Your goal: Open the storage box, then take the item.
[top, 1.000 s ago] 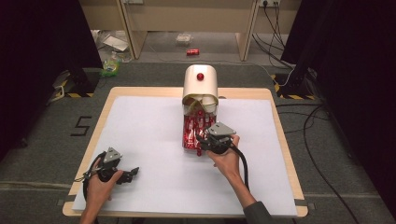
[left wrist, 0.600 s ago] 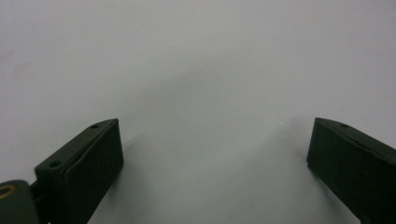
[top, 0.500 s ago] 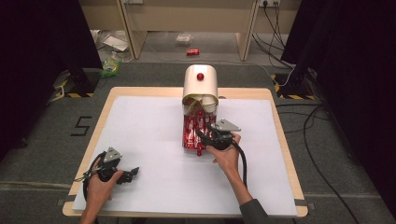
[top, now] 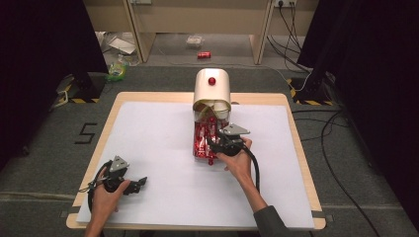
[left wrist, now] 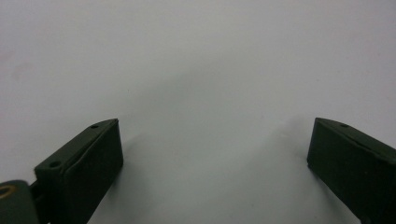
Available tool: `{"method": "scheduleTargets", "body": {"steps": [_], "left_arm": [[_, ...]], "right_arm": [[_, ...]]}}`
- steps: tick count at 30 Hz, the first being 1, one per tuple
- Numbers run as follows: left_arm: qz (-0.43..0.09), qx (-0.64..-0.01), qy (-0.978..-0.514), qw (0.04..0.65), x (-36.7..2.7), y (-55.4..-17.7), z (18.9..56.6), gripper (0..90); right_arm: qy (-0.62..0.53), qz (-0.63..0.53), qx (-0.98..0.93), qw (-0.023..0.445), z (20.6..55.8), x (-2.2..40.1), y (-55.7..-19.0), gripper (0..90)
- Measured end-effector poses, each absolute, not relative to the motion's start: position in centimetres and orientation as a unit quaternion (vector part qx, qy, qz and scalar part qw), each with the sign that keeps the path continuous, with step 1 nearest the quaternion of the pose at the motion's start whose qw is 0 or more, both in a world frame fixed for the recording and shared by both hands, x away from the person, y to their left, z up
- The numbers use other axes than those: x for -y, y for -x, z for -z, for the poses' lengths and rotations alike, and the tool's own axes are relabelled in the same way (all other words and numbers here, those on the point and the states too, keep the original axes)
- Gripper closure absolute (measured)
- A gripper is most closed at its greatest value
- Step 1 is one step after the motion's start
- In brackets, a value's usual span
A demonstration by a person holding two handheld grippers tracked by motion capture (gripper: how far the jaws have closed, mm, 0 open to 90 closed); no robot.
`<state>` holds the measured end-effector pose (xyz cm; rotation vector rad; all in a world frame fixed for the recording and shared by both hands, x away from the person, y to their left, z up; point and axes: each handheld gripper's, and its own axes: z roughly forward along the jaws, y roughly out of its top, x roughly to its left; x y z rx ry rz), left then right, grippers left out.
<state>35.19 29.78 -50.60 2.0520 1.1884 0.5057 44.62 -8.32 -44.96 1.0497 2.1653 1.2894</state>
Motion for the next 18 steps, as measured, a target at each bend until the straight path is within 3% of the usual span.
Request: {"method": "scheduleTargets", "body": {"steps": [18], "left_arm": [[-0.196, -0.459, -0.793, 0.351, -29.78, -35.18, 50.60, 2.8]], "right_arm": [[-0.359, -0.442, -0.795, 0.207, 45.04, 7.91, -44.13, 48.7]]}}
